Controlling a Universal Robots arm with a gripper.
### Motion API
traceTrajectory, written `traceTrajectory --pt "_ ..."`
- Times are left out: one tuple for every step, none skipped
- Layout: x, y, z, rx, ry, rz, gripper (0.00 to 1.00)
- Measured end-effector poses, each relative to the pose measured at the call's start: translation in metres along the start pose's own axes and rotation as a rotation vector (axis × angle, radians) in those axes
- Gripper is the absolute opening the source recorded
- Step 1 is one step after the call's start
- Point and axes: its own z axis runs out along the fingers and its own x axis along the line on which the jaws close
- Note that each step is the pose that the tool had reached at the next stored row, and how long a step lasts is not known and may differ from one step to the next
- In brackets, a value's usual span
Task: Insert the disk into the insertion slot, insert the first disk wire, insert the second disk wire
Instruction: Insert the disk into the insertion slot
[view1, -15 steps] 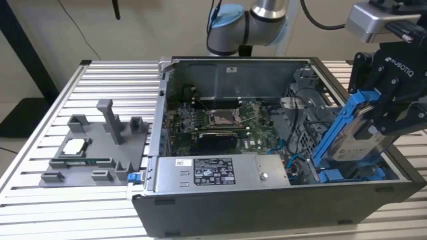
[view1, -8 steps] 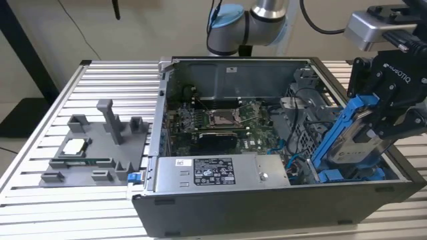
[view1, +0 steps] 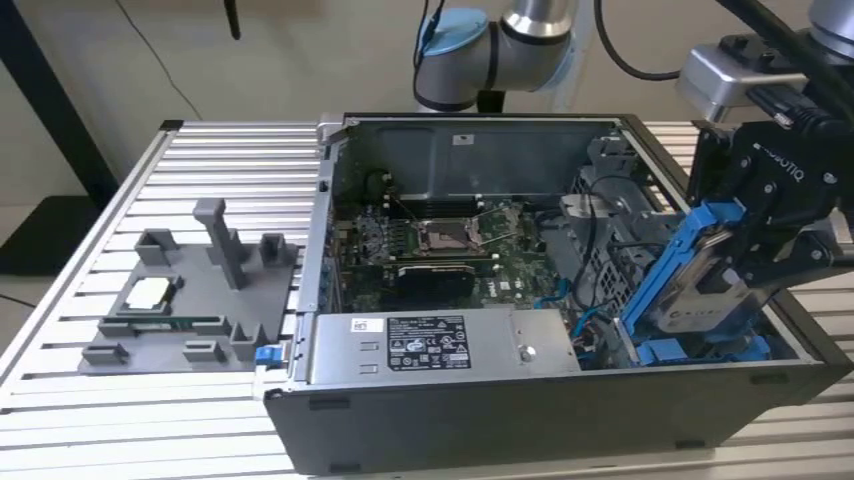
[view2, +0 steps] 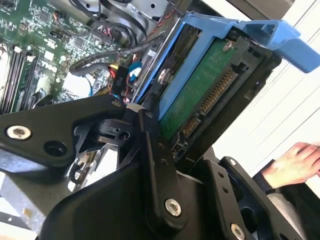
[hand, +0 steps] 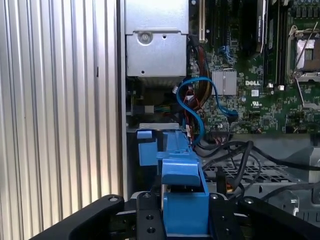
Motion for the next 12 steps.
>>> traceTrajectory --pt "-0.0005 0.0 0.0013 0.0 -0.0011 0.001 0.33" --pt "-0.0011 0.0 0.0026 0.0 -0.0021 0.002 0.33" --pt "-0.0017 0.0001 0.004 0.0 -0.0031 0.003 0.33" --pt "-0.0024 0.0001 0.0054 -0.0001 -0.0049 0.004 0.33" --pt "-0.0031 0.0001 0.0068 -0.0001 -0.0058 0.006 0.33" --pt "-0.0033 0.0002 0.0081 -0.0001 -0.0059 0.008 0.33" --pt "-0.0033 0.0002 0.0088 0.0 -0.006 0.009 0.33" --pt "-0.0033 0.0002 0.0088 0.0 -0.0058 0.009 0.33" --pt "-0.0033 0.0002 0.0088 0.0 -0.0057 0.009 0.33" --pt "-0.0033 0.0001 0.0089 0.0001 -0.0059 0.009 0.33" --pt "-0.0033 0.0002 0.0088 0.0001 -0.0056 0.009 0.34" --pt "-0.0033 0.0002 0.0089 0.0 -0.0057 0.009 0.34"
